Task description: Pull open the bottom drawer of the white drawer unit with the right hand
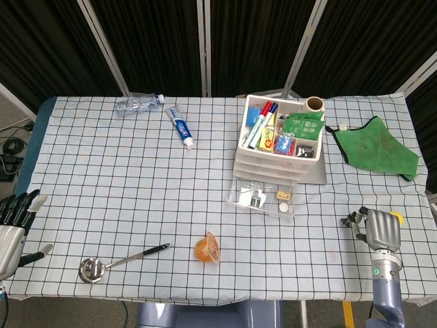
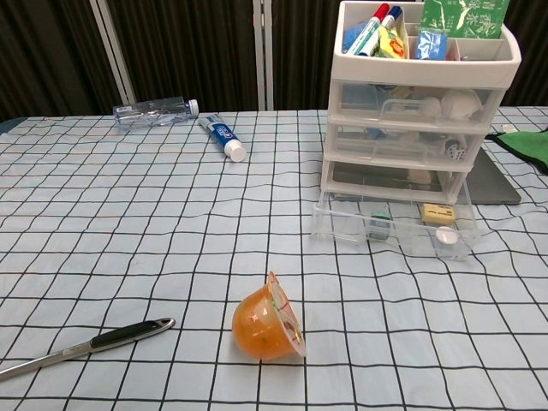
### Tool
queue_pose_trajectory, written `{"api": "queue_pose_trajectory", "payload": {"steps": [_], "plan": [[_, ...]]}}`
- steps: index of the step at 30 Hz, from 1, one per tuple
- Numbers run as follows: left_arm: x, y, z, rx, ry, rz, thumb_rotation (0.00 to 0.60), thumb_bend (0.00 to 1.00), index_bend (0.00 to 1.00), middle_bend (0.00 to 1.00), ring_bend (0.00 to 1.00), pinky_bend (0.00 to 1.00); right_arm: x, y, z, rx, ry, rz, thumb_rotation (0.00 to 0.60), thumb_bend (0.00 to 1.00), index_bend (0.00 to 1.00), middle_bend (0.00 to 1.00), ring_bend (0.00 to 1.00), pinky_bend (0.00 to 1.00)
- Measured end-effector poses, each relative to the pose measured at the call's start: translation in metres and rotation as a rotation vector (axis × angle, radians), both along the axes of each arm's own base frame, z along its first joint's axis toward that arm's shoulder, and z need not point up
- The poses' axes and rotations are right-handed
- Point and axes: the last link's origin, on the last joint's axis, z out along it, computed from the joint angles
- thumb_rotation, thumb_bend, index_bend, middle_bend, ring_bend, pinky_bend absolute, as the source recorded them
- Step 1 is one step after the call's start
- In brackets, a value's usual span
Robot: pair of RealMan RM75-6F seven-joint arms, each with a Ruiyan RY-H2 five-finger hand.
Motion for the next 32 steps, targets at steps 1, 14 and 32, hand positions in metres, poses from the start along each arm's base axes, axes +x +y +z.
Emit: {"api": "queue_pose_trajectory", "payload": {"steps": [1,14,32], "plan": [[0.000,0.000,0.000,0.001,0.000,0.000,0.600,0.06,0.00,0.00,0.00,0.00,-0.001,0.000,-0.001,0.009,0.009,-0.004,0.600,0.22,0.57,1.00,1.00,0.88],[-0.006,0.000,-0.001,0.012,-0.001,0.016,0.600,0.06,0.00,0.00,0.00,0.00,0.016,0.005,0.020,-0.137,0.034,0.168,0.600,0.17,0.46,0.99,0.79,0.54],[-0.016,0.000,-0.008,-0.003,0.016,0.042,0.600,0.06,0.00,0.00,0.00,0.00,0.031,0.044,0.083,-0.426,0.108,0.599,0.600,0.00,0.34,0.39,0.31,0.31]]}}
